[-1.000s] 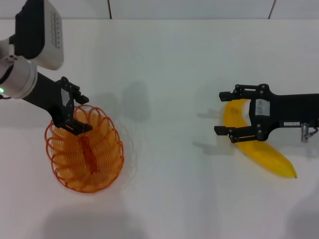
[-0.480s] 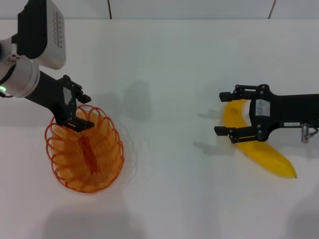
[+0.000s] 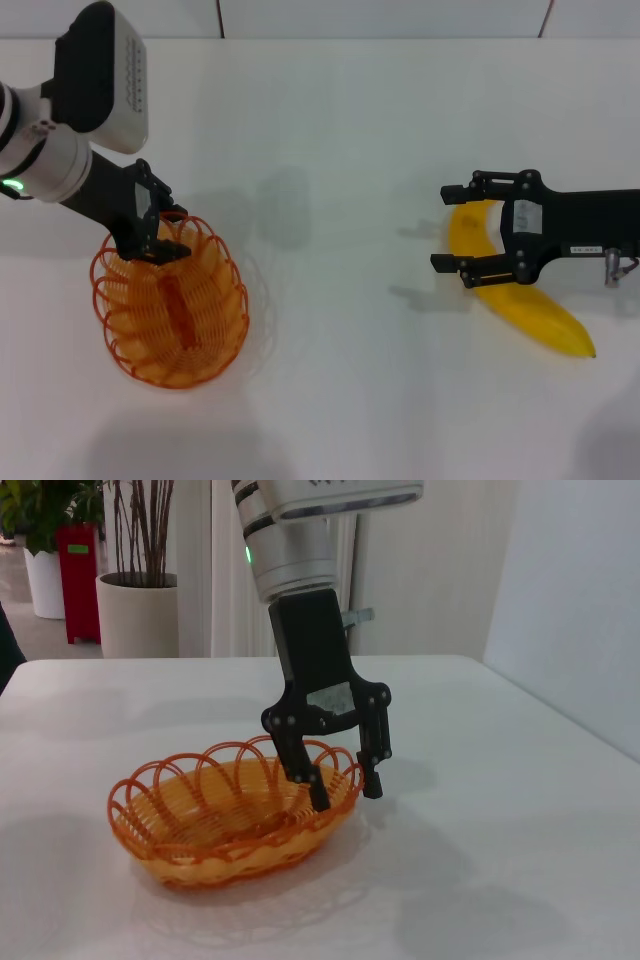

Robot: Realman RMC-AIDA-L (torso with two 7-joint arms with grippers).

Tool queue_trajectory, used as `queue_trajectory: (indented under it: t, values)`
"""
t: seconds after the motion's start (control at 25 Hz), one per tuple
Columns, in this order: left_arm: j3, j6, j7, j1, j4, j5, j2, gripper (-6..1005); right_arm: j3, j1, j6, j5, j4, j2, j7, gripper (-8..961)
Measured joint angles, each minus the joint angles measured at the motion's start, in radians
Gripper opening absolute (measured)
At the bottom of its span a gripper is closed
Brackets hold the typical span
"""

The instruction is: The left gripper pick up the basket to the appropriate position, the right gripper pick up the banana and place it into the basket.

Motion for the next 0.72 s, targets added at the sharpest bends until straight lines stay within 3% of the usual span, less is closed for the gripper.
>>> queue_trajectory:
  t: [0.04, 0.12, 0.36, 0.72]
  values:
    - [0.0, 0.0, -0.004, 0.0, 0.002, -0.001, 0.0, 680, 0.0, -0.001, 0.0, 0.0, 0.0, 0.0, 0.0, 834]
    - [0.0, 0.0, -0.016, -0.002, 0.004, -0.006, -0.001, 486, 0.0, -0.003, -0.001, 0.0, 0.0, 0.0, 0.0, 834]
    - [0.001, 0.002, -0.04, -0.005, 0.008, -0.004, 0.002, 254, 0.0, -0.006, -0.001, 0.0, 0.0, 0.0, 0.0, 834]
    - [0.006, 0.025, -0.072, -0.003, 0.039, 0.022, 0.007, 124, 0.0, -0.009, -0.003, 0.0, -0.006, 0.0, 0.009, 834]
